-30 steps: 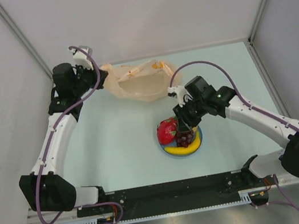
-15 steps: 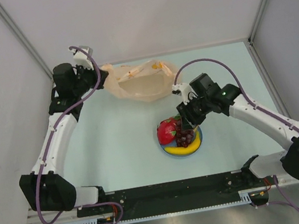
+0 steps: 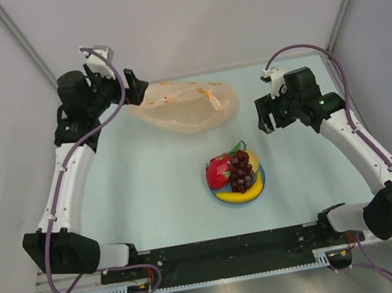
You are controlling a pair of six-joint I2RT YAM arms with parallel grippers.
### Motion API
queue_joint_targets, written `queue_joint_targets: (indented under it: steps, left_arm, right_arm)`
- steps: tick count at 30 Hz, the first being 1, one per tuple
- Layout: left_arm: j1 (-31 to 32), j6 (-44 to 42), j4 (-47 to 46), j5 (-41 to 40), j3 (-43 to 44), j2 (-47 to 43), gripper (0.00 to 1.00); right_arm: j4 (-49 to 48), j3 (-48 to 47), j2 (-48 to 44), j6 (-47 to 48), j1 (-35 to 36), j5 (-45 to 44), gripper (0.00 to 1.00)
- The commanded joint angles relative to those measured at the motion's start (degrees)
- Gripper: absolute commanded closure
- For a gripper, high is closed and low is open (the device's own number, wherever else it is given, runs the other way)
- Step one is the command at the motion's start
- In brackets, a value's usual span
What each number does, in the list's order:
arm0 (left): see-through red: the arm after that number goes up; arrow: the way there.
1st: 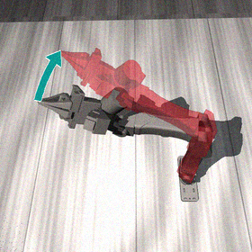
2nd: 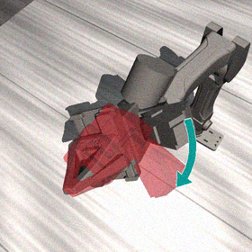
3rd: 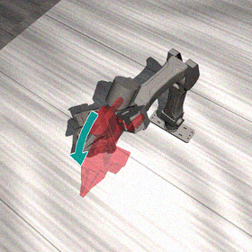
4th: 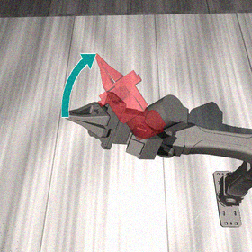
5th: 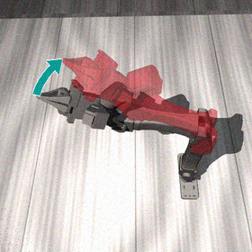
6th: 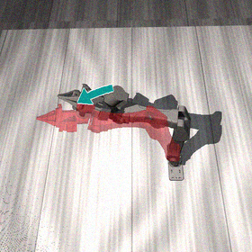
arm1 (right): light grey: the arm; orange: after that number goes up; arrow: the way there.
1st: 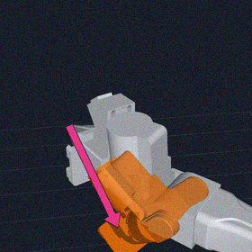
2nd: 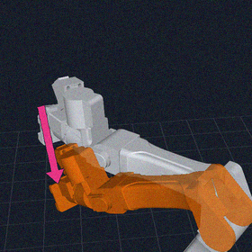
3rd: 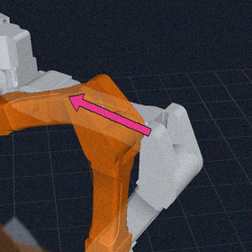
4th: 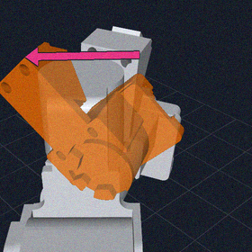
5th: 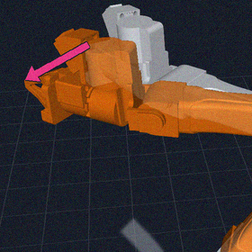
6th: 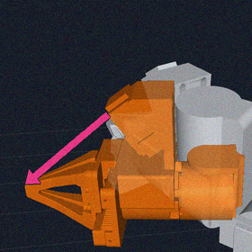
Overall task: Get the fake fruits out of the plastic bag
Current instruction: Place the plastic bag at the center of the board, then reset both arms
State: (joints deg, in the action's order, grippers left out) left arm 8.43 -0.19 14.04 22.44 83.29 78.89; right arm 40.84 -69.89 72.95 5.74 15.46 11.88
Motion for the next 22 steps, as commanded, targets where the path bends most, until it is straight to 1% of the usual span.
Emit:
queue_joint_targets:
  steps: [1,2,4,6,7,8,11,12,19,22]
  left_arm:
    - [-0.3,-8.8,4.6,-5.5,2.1,-5.8,0.0]
    - [-0.3,-10.0,6.2,-6.5,1.5,-6.7,0.0]
    - [-0.3,-12.6,7.3,-10.4,-1.3,-8.6,0.0]
    - [-0.3,-13.2,7.7,-13.3,-4.3,-12.3,0.0]
    - [-0.3,-13.8,7.7,-14.6,-7.6,-13.5,0.0]
    - [-0.3,-14.0,7.8,-14.8,-9.3,-16.1,0.0]
    - [-0.3,-13.8,8.2,-14.7,-15.2,-20.2,0.0]
    - [-0.3,-13.6,8.5,-14.4,-17.7,-20.7,0.0]
    - [-0.3,-10.5,10.9,-11.4,-24.8,-23.8,0.0]
    - [-0.3,-10.1,10.8,-8.4,-27.2,-25.3,0.0]
  right_arm:
    - [-7.6,-1.2,-0.6,-1.9,-0.3,-10.9,0.1]
    - [-8.0,-0.8,-0.5,-2.6,-0.3,-11.8,0.01]
    - [-9.5,-0.2,-0.8,-3.5,-0.4,-14.6,0.0]
    - [-10.3,0.9,-1.1,-4.8,-0.4,-14.8,0.0]
    - [-10.8,1.3,-1.5,-5.5,-0.4,-14.6,0.0]
    - [-10.8,1.5,-1.8,-6.7,-0.4,-14.0,0.0]
    - [-10.2,2.4,-3.0,-8.5,-0.4,-12.4,0.0]
    - [-9.8,2.6,-3.4,-8.6,-0.4,-10.4,0.0]
    - [-9.5,5.3,-6.0,-8.6,-0.8,-8.4,0.0]
    - [-9.9,6.3,-7.2,-8.2,-1.0,-7.5,0.0]
